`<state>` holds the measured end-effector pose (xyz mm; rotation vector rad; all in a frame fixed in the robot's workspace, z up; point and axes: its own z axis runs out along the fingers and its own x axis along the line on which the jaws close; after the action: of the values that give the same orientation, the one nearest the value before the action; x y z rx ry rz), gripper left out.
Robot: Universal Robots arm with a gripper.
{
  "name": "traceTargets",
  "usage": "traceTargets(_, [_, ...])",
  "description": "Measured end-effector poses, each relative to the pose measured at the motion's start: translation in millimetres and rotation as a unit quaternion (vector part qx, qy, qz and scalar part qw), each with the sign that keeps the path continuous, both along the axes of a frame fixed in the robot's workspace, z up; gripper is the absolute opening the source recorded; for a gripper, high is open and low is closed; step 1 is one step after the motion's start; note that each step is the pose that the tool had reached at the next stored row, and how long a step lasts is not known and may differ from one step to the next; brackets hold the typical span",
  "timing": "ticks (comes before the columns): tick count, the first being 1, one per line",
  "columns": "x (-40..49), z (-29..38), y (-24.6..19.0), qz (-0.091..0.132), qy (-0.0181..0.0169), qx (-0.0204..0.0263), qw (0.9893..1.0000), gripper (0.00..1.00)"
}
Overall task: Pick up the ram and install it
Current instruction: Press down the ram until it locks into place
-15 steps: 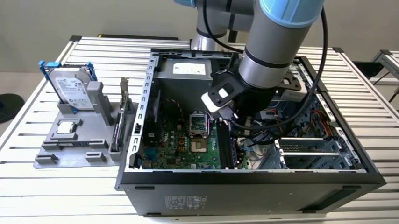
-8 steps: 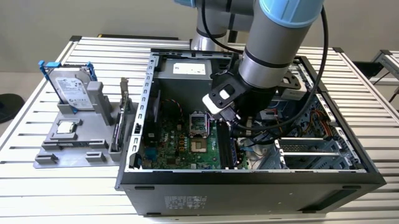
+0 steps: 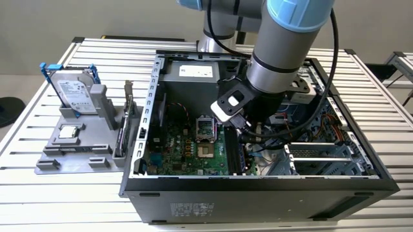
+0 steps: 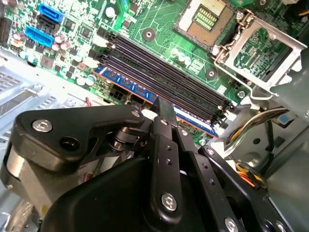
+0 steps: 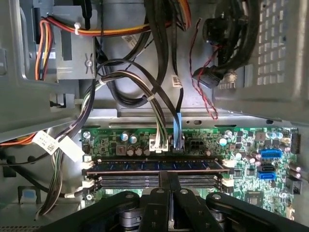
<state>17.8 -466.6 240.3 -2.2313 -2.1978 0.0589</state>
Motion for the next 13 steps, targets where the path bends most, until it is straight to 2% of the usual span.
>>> traceTargets(3, [0.0,-4.7,2.3,0.009,-0.0025,-0.0001,1.0000,0.00])
traceTargets(6, [0.0,-8.4,4.2,0.009,-0.0034,0.0001,1.0000,0.00])
traceTargets(13, [0.0,-15.2,4.7,0.009,-0.0043,0.0000,0.9999,0.00])
